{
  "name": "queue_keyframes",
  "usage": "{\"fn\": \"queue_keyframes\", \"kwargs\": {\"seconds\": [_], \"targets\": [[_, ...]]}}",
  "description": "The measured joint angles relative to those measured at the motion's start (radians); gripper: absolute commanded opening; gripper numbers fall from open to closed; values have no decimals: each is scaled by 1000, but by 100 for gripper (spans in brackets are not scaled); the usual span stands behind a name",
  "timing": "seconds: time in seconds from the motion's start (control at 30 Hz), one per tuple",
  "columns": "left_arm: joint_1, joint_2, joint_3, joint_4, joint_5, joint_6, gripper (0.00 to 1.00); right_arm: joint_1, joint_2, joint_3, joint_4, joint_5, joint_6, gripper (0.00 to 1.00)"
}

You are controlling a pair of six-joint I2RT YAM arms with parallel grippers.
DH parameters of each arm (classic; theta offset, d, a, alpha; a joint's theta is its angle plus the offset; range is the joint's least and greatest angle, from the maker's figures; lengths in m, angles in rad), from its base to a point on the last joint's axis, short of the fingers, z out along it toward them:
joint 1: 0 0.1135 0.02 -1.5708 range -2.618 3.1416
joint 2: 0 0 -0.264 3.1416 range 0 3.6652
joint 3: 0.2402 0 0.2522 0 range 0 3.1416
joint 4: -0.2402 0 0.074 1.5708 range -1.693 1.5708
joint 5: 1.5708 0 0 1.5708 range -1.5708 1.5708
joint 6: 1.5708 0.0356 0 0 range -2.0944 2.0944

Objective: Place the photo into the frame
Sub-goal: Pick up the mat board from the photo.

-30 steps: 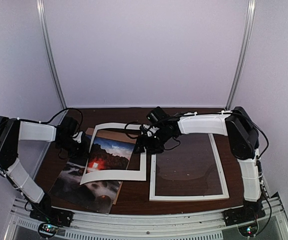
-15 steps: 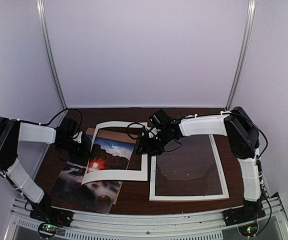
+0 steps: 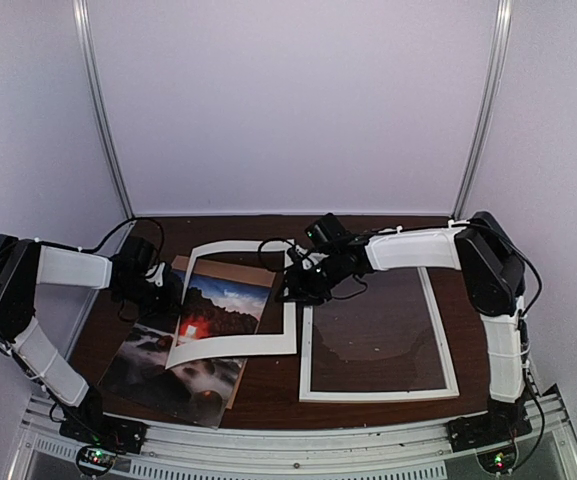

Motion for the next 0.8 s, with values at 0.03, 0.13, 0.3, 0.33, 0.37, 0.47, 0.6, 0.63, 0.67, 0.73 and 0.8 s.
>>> {"fn": "queue_keyframes", "kwargs": {"seconds": [0.03, 0.13, 0.3, 0.33, 0.37, 0.47, 0.6, 0.63, 0.67, 0.73, 0.8], "targets": [[0, 0, 0, 0, 0, 0, 14, -1, -4, 0, 3, -1, 3, 43], [0, 0, -1, 4, 0, 0, 14, -2, -10, 0, 16, -6, 9, 41], [0, 0, -2, 6, 0, 0, 14, -2, -10, 0, 22, -13, 13, 39], [0, 0, -2, 6, 0, 0, 14, -2, -10, 0, 24, -14, 13, 39], [0, 0, -2, 7, 0, 0, 14, -2, -10, 0, 23, -15, 13, 38], [0, 0, -2, 7, 0, 0, 14, -4, -10, 0, 26, -21, 13, 36], [0, 0, -3, 7, -2, 0, 17, -8, -10, 0, 31, -26, 14, 33], [0, 0, -5, 7, -3, 0, 17, -9, -10, 0, 31, -27, 13, 32], [0, 0, -5, 8, -4, 1, 17, -10, -10, 0, 31, -27, 14, 31], [0, 0, -6, 7, -5, 1, 19, -13, -10, 0, 32, -29, 14, 28], [0, 0, -6, 7, -7, 1, 20, -15, -10, 0, 32, -30, 14, 24]]}}
